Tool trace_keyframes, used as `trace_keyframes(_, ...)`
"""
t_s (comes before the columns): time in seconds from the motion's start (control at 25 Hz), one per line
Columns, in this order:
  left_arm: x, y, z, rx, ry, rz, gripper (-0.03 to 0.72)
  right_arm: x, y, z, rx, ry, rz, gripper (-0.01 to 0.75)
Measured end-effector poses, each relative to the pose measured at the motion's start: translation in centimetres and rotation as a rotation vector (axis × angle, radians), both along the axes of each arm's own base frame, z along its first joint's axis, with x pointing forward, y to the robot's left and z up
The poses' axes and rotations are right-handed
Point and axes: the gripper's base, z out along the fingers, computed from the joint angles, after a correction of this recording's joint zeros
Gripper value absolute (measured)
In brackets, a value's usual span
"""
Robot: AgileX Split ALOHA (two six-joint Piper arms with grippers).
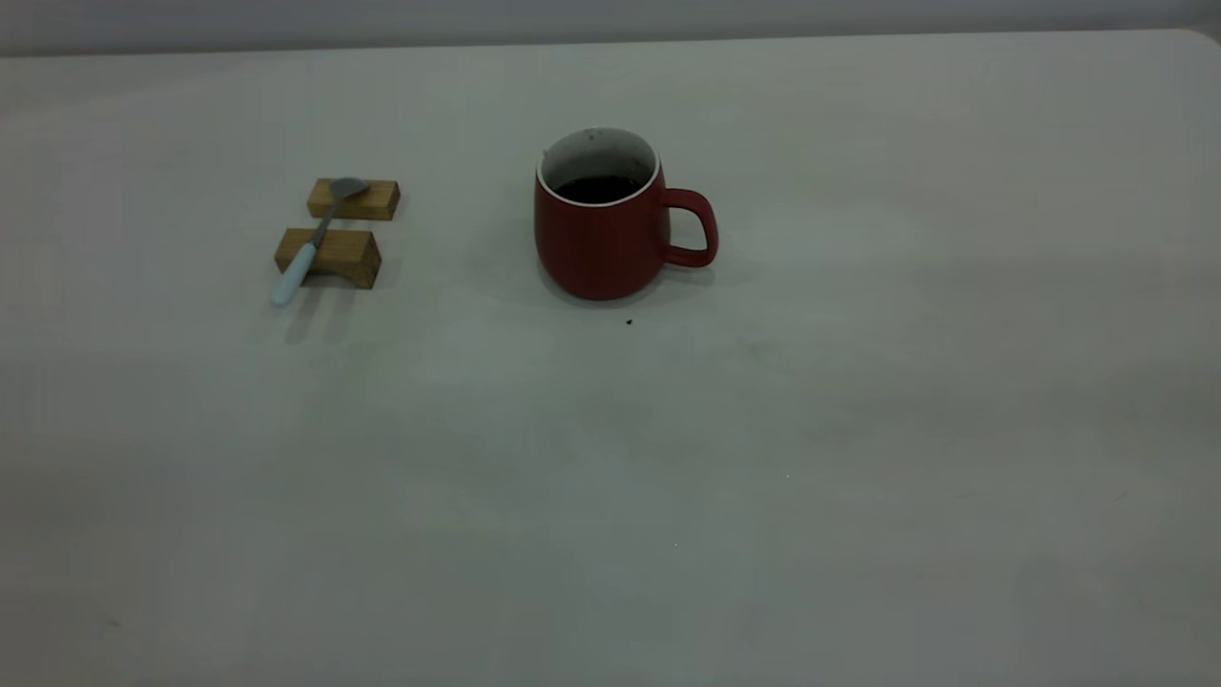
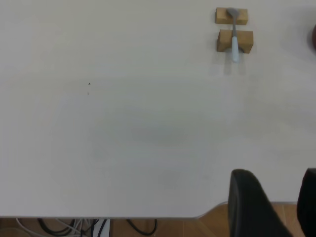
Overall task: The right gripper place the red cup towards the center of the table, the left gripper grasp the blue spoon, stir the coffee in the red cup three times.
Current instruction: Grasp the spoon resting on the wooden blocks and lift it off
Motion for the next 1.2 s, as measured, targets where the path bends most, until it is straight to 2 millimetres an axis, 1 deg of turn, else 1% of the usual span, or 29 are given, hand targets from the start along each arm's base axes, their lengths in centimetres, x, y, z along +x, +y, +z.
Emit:
trace_keyframes(0.2,0.0,0.0,0.0,0.000,0.000,0.000,0.318,-2.9,-0.1,0.6,0.002,-0.196,-0.001,0.572)
trace_keyframes(0.32,0.0,0.0,0.0,0.000,0.000,0.000,0.318,-4.1,-0.2,0.7,-0.002,-0.281,-0.003,0.572)
trace_keyframes(0.4,0.0,0.0,0.0,0.000,0.000,0.000,0.318,-4.6,-0.2,0.6,-0.001,-0.311,-0.003,0.572)
trace_keyframes(1.2,0.0,0.0,0.0,0.000,0.000,0.000,0.318,-4.7,-0.1,0.6,0.005,-0.316,0.000,0.572)
